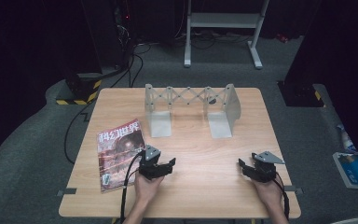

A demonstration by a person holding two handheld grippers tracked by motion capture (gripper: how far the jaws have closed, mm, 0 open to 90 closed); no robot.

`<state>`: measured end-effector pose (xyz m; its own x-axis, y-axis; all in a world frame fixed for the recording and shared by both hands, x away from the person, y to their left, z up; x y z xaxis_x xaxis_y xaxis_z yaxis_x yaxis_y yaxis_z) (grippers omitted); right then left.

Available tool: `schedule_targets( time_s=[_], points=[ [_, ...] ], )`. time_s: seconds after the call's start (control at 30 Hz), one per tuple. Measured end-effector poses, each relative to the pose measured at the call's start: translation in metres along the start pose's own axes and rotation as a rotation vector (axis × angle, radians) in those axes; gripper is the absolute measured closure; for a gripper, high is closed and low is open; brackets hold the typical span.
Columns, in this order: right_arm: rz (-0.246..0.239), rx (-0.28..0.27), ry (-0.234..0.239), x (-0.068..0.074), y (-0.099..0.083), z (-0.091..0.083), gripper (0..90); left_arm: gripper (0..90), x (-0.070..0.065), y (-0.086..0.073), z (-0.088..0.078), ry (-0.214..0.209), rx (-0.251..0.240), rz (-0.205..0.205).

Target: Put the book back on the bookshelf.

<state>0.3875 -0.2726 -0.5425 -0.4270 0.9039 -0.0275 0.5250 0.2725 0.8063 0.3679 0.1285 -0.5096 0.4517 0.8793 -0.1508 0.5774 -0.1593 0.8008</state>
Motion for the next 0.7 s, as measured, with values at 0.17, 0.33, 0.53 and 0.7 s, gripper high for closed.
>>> schedule_targets(
  time_s=[0.17,0.33,0.53,0.7],
  points=[
    [0.000,0.000,0.001,0.000,0.000,0.000,34.4,28.1,0.009,0.001,-0.006,0.003,-0.001,-0.026],
    [-0.004,-0.001,0.003,0.000,0.000,0.000,34.4,27.9,0.016,0.004,-0.012,0.015,-0.010,-0.033],
    [-0.002,-0.001,0.002,0.000,0.000,0.000,34.4,27.9,0.027,0.005,-0.018,0.037,-0.005,-0.042],
    [-0.004,0.000,0.003,0.000,0.000,0.000,34.5,27.8,0.034,0.003,-0.023,0.051,-0.006,-0.057]
  ],
)
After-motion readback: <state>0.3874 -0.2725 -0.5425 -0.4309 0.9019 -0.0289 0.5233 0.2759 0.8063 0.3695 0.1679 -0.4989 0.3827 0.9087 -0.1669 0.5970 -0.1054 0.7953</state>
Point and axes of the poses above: each handheld gripper's, and its own axes: z roughly forward along the jaws, y roughly out of its top, x roughly to its left, the point moved 1 cm from there along z, roughly forward along the jaws, and after that the axes turned 1 degree about x, right-handed, at the moved point
